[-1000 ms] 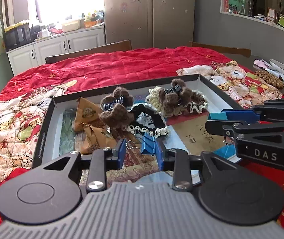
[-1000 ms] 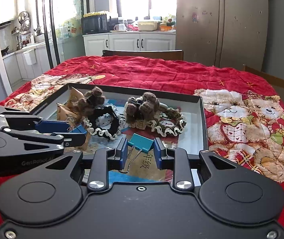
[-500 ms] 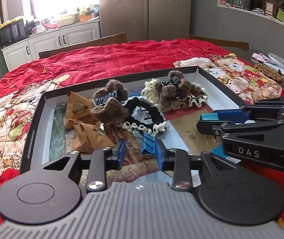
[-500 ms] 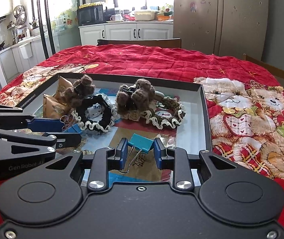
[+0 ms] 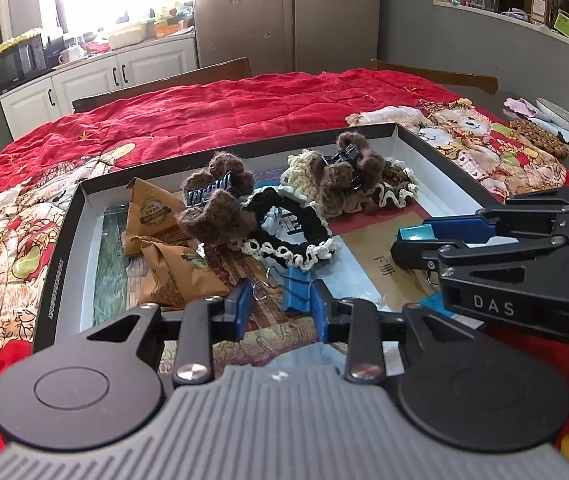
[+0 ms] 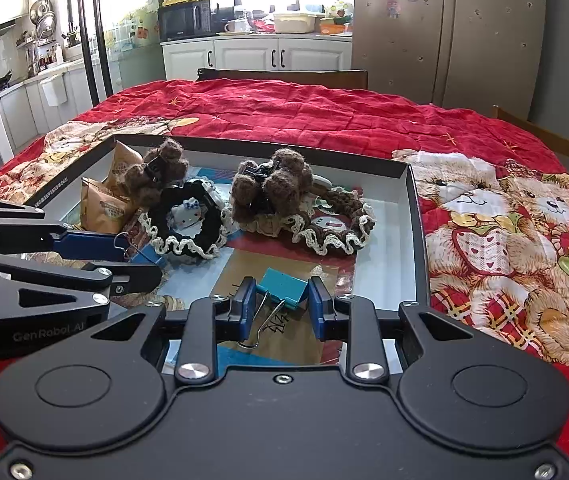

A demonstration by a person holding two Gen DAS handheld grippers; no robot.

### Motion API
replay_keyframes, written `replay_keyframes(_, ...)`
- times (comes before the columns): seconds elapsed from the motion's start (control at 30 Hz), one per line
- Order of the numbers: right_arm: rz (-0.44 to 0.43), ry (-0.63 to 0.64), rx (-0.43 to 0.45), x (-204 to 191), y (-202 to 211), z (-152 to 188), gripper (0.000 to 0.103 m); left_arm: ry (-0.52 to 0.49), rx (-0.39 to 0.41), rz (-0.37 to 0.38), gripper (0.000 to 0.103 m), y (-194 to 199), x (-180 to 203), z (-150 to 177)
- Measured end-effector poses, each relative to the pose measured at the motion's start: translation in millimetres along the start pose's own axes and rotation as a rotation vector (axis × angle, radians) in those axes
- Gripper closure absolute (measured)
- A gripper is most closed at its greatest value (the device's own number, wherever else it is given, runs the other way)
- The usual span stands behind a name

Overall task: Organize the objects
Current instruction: 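Lower both binder clips into the box and open both tools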

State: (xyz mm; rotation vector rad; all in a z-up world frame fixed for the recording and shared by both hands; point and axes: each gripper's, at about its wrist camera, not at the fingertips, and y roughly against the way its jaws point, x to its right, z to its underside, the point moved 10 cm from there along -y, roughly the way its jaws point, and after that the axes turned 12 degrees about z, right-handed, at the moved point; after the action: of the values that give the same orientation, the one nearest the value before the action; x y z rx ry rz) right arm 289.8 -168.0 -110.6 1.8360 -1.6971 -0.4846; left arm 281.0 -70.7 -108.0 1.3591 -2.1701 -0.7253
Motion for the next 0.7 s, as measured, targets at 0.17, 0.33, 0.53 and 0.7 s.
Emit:
replay_keyframes(0.17, -0.005, -0.018, -0.003, 2, 0, 0, 0.076, -0.012, -0.002, 0.001, 0.061, 2, 3, 0)
replay_keyframes(0.33, -0.003, -0.034, 0.005, 6, 2, -1, 0.073, -0.022, 0.011, -0.005, 0.050, 7, 4, -1)
replay_keyframes(0.53, -0.011, -0.058, 0.019, 11, 9, -5, 0.067, -0.040, 0.036, -0.019, 0.042, 18, 7, -5)
replay_keyframes(0.7, -0.013, -0.067, 0.046, 13, 25, -10, 0.065, -0.036, 0.053, -0.035, 0.038, 30, 4, -8)
